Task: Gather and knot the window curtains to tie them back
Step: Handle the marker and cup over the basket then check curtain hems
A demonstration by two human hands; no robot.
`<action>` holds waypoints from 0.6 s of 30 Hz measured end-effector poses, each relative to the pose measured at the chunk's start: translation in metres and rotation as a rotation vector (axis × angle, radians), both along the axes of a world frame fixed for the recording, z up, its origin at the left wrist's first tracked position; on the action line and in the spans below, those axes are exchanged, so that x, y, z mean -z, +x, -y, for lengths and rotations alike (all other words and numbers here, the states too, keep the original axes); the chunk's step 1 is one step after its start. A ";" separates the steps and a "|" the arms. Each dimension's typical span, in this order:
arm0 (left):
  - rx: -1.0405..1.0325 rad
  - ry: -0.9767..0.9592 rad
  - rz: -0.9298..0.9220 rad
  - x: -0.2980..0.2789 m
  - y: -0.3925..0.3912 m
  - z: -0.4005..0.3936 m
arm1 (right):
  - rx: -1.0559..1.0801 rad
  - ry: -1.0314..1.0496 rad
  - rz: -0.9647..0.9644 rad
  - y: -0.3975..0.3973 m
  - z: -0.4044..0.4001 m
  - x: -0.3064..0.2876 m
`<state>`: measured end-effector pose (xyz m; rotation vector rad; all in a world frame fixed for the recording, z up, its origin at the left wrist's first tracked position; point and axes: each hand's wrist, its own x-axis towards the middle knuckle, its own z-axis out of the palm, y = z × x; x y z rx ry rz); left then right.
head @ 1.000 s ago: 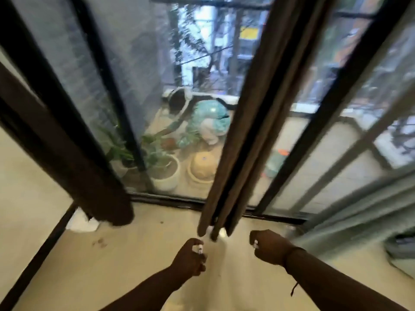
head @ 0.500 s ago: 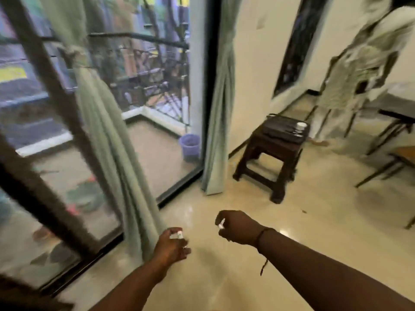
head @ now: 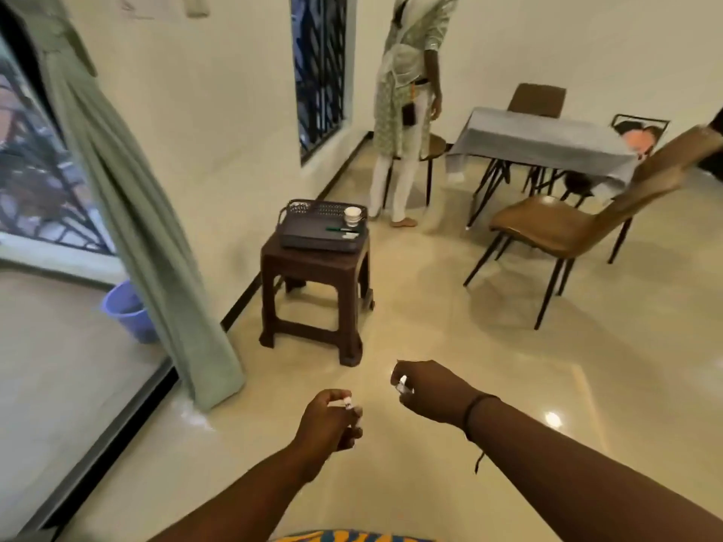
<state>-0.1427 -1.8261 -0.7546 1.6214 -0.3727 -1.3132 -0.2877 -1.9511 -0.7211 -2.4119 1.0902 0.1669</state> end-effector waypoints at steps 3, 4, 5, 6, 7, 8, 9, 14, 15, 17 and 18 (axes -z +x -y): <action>0.036 0.022 0.049 -0.009 -0.001 0.077 | 0.047 -0.018 -0.043 -0.019 0.066 -0.009; 0.040 0.019 0.049 -0.015 0.000 0.098 | 0.069 -0.019 -0.048 -0.024 0.083 -0.012; 0.043 0.013 0.047 -0.018 0.001 0.122 | 0.098 -0.017 -0.048 -0.028 0.105 -0.013; 0.052 0.013 0.054 -0.020 0.002 0.142 | 0.128 -0.016 -0.050 -0.032 0.124 -0.013; 0.058 0.011 0.059 -0.021 0.003 0.163 | 0.152 -0.015 -0.049 -0.033 0.146 -0.011; 0.061 0.008 0.059 -0.023 0.005 0.182 | 0.163 -0.011 -0.048 -0.032 0.166 -0.009; 0.066 0.008 0.061 -0.025 0.007 0.197 | 0.155 -0.007 -0.057 -0.029 0.183 -0.006; -0.042 0.062 0.090 -0.014 0.030 0.276 | -0.020 -0.015 -0.099 0.006 0.292 0.013; -0.088 0.082 0.093 -0.009 0.037 0.291 | -0.057 -0.012 -0.092 0.016 0.316 0.017; -0.193 0.113 0.088 0.001 0.047 0.318 | -0.129 -0.004 -0.088 0.033 0.363 0.023; -0.239 0.130 0.082 0.002 0.051 0.329 | -0.166 -0.001 -0.099 0.040 0.384 0.024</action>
